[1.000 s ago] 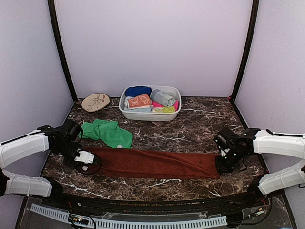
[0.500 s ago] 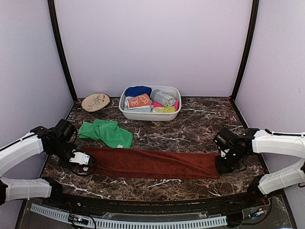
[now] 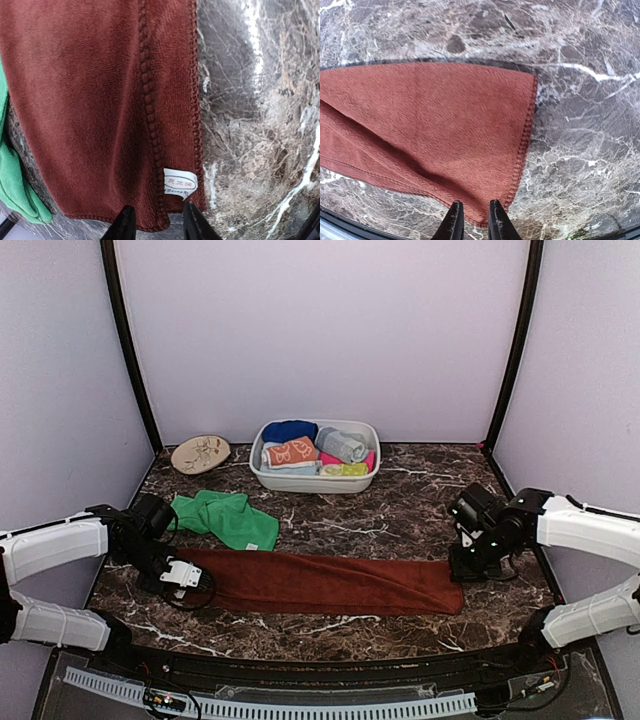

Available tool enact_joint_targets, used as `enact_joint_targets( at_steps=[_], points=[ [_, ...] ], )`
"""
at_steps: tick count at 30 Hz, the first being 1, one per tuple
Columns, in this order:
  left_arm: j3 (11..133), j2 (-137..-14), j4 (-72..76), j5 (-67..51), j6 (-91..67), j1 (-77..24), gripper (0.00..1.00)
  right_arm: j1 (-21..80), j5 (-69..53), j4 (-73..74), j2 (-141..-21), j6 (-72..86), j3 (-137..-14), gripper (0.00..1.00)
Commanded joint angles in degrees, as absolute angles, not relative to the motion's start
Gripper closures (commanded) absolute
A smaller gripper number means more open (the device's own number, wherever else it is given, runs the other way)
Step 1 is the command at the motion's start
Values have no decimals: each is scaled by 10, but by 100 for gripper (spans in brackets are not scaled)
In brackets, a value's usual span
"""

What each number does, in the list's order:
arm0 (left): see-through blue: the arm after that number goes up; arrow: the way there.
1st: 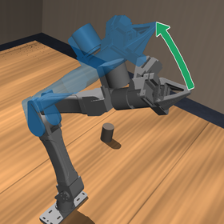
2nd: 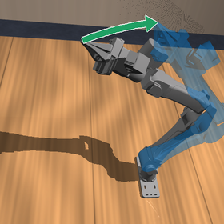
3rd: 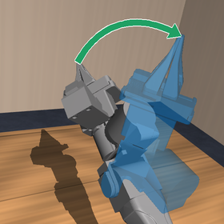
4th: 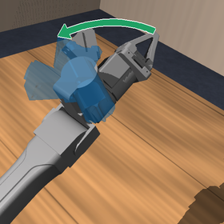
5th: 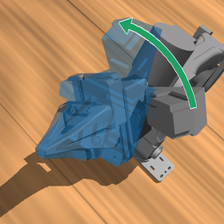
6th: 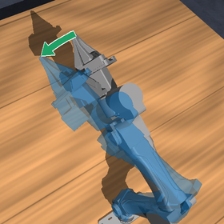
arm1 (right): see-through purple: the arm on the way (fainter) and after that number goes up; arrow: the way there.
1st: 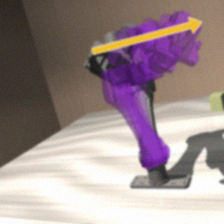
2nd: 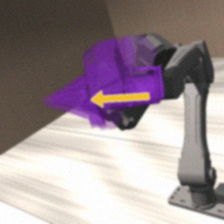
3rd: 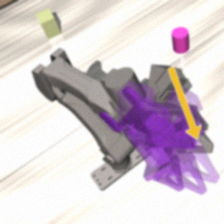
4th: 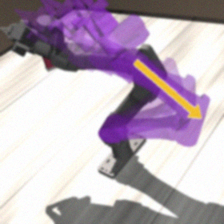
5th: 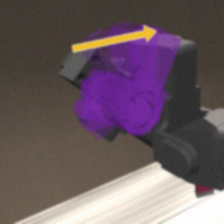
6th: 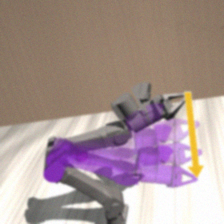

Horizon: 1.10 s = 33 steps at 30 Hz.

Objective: Roll the towels
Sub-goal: Smooth out the towel at the center of the board.

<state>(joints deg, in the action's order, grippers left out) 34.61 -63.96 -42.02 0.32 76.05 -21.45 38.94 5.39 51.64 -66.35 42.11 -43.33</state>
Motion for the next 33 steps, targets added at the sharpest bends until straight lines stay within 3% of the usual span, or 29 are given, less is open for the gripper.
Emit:
enact_joint_targets(
  at_steps=[1,7,11,18,23,27,33],
  points=[
    [335,-656,-386,21,755,-216,76,387,57,503,-684,418,-459,82],
    [335,-663,-378,33,749,-217,99,382,39,431,-738,415,-467,83],
    [337,-660,-401,31,742,-216,100,380,33,387,-776,416,-447,84],
    [332,-657,-448,31,739,-216,68,375,22,351,-790,417,-420,85],
    [315,-663,-387,49,744,-217,67,375,25,357,-787,413,-425,85],
    [314,-686,-349,64,737,-217,74,375,23,359,-785,412,-424,85],
    [322,-694,-354,67,728,-216,100,375,25,356,-783,414,-412,85]
  ],
)
